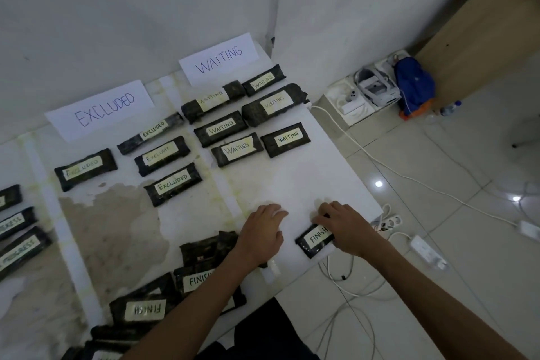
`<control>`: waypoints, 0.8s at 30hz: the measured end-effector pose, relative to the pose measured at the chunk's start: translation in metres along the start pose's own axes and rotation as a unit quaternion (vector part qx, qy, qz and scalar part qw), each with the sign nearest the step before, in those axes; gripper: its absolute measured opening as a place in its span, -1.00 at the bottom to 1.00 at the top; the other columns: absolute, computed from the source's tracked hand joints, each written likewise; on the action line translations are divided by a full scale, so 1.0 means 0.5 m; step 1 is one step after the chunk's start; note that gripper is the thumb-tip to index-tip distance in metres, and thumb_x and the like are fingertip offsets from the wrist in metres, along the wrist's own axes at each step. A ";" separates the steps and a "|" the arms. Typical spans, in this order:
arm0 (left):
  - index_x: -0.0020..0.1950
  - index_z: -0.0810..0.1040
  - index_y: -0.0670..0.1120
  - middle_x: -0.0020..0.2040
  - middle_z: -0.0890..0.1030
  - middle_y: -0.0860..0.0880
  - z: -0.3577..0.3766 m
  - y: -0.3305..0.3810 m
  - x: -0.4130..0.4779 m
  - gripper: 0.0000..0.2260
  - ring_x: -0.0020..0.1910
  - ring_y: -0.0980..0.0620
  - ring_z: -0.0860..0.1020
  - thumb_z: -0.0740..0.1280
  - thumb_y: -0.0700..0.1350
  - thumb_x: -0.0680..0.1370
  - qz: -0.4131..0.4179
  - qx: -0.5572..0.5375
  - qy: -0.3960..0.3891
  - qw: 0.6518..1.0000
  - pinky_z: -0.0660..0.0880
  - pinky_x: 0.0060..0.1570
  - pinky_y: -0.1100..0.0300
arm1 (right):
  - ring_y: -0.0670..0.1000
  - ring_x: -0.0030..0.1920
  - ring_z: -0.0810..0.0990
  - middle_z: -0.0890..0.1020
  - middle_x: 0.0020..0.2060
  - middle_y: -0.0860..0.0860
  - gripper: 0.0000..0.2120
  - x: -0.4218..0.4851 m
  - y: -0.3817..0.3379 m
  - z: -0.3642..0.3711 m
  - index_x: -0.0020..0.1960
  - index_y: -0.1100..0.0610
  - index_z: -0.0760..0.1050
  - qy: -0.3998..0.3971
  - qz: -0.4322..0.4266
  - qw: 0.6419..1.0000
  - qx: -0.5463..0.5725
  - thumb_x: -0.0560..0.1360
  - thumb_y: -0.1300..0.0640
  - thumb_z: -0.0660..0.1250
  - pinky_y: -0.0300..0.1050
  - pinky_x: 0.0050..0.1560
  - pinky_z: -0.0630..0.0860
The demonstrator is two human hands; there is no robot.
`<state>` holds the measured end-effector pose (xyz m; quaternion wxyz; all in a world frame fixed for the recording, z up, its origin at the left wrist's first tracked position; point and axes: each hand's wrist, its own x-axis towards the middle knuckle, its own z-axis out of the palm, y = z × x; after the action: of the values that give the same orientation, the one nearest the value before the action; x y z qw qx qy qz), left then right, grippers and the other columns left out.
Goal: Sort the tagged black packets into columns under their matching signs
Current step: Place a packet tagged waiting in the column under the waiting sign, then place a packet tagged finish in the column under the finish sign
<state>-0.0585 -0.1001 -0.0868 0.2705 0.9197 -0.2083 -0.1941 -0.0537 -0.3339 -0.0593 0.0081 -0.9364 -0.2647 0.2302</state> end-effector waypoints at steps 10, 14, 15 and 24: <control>0.35 0.40 -0.09 0.34 0.43 -0.08 -0.098 -0.065 -0.121 -0.59 0.32 -0.05 0.36 0.20 -0.06 0.50 -0.067 -0.009 0.128 0.990 0.36 0.24 0.05 | 0.02 -0.17 0.50 0.57 -0.10 0.02 -0.54 0.080 -0.126 -0.104 0.04 0.08 0.52 0.082 -0.057 0.991 0.090 0.18 0.11 0.55 -0.12 -0.30 0.51; 0.37 0.38 -0.06 0.36 0.42 -0.05 -0.147 -0.117 -0.210 -0.51 0.35 -0.02 0.33 0.00 0.11 0.52 -0.118 -0.011 0.172 0.978 0.31 0.27 0.09 | 0.05 -0.10 0.50 0.57 -0.03 0.04 -0.48 0.135 -0.222 -0.137 0.13 0.10 0.52 0.093 -0.093 0.987 0.088 0.20 0.07 0.54 -0.09 -0.20 0.48; 0.37 0.37 -0.06 0.36 0.41 -0.03 -0.158 -0.131 -0.233 -0.49 0.35 -0.01 0.32 -0.03 0.13 0.52 -0.131 -0.009 0.181 0.975 0.30 0.28 0.09 | 0.05 -0.08 0.49 0.57 -0.01 0.04 -0.47 0.150 -0.248 -0.143 0.15 0.09 0.51 0.095 -0.104 0.986 0.087 0.21 0.05 0.53 -0.08 -0.17 0.48; 0.33 0.40 -0.11 0.29 0.48 -0.08 -0.237 -0.254 -0.465 -0.52 0.27 -0.07 0.41 0.01 0.09 0.52 -0.234 -0.004 0.255 0.938 0.42 0.21 0.01 | 0.12 0.03 0.48 0.54 0.07 0.08 -0.43 0.265 -0.520 -0.176 0.24 0.11 0.47 0.087 -0.202 0.973 0.073 0.29 -0.04 0.49 0.02 0.00 0.50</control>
<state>-0.1621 0.1600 -0.0112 0.2653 0.9600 0.0892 -0.0119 -0.0436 -0.0348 -0.0017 0.1454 -0.8767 -0.4295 0.1604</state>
